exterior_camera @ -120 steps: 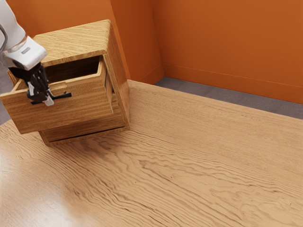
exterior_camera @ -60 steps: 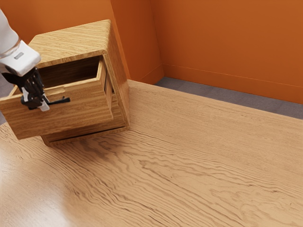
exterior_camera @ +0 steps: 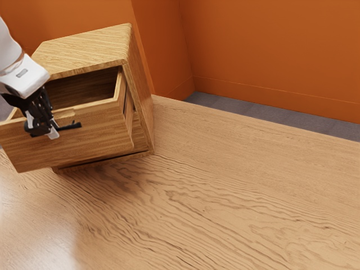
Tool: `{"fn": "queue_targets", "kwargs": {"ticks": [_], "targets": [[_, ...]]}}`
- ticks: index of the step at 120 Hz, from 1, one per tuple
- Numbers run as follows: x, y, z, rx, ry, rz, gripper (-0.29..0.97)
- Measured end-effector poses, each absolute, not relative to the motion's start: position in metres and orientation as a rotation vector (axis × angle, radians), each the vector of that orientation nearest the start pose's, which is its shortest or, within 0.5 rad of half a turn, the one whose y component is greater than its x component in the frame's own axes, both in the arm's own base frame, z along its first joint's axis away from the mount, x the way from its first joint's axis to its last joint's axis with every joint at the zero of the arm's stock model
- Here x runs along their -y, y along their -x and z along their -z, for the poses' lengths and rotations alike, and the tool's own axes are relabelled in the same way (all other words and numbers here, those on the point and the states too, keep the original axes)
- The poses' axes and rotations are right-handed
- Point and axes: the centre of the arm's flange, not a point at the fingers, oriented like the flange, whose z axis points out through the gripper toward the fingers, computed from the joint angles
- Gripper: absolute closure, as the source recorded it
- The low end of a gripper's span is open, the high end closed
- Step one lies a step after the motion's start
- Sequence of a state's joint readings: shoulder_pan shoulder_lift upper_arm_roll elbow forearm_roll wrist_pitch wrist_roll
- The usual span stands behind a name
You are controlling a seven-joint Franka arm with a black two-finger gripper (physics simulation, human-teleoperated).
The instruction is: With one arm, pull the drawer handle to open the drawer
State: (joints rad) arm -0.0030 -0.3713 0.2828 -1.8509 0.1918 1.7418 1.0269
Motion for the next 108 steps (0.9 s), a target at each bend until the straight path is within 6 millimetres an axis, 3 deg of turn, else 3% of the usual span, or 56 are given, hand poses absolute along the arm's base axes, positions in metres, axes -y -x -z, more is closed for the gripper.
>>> {"fn": "queue_targets", "kwargs": {"ticks": [53,95,108], "targets": [[-0.156,-0.403,-0.684,-1.076,2.707,0.210,0.66],[-0.132,-0.384,-0.689,-1.098,2.682,0.225,0.67],[-0.115,-0.365,-0.708,-1.110,2.644,0.260,0.63]]}}
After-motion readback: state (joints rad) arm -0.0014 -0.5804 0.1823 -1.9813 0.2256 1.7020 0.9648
